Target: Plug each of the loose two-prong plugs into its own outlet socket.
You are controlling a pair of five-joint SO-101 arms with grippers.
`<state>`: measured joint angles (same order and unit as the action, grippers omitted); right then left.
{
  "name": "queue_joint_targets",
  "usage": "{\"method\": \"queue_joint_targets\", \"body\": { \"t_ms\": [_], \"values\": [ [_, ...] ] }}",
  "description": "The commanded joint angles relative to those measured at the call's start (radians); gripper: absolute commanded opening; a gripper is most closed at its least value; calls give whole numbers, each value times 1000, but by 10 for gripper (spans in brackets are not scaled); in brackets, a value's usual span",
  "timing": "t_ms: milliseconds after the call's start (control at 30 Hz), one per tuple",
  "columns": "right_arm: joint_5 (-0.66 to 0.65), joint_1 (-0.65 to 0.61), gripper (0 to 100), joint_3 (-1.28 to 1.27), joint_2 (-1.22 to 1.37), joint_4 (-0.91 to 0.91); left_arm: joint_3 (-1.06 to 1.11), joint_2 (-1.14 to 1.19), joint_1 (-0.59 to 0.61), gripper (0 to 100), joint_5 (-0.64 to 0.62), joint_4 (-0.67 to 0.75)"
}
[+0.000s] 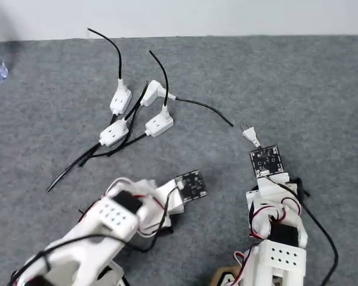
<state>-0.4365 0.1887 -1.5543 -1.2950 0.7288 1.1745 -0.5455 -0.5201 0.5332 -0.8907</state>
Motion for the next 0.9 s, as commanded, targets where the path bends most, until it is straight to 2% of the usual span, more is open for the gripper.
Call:
{"method": "queue_joint_targets", "body": {
  "t_ms": [0, 333, 533, 700, 867],
  "values": [
    [-11, 8, 302, 28, -5, 5, -156, 183, -8, 290, 18, -11],
    [-11, 5, 302, 28, -5, 5, -189, 215, -14, 290, 61, -20],
    [-12, 5, 302, 28, -5, 5, -257, 279, 18, 290, 155, -80],
    [-14, 5, 302, 28, -5, 7, -383, 425, 26, 290, 163, -133],
    [-15, 4, 302, 28, -5, 7, -401, 431, 31, 290, 164, -115]
  ]
}}
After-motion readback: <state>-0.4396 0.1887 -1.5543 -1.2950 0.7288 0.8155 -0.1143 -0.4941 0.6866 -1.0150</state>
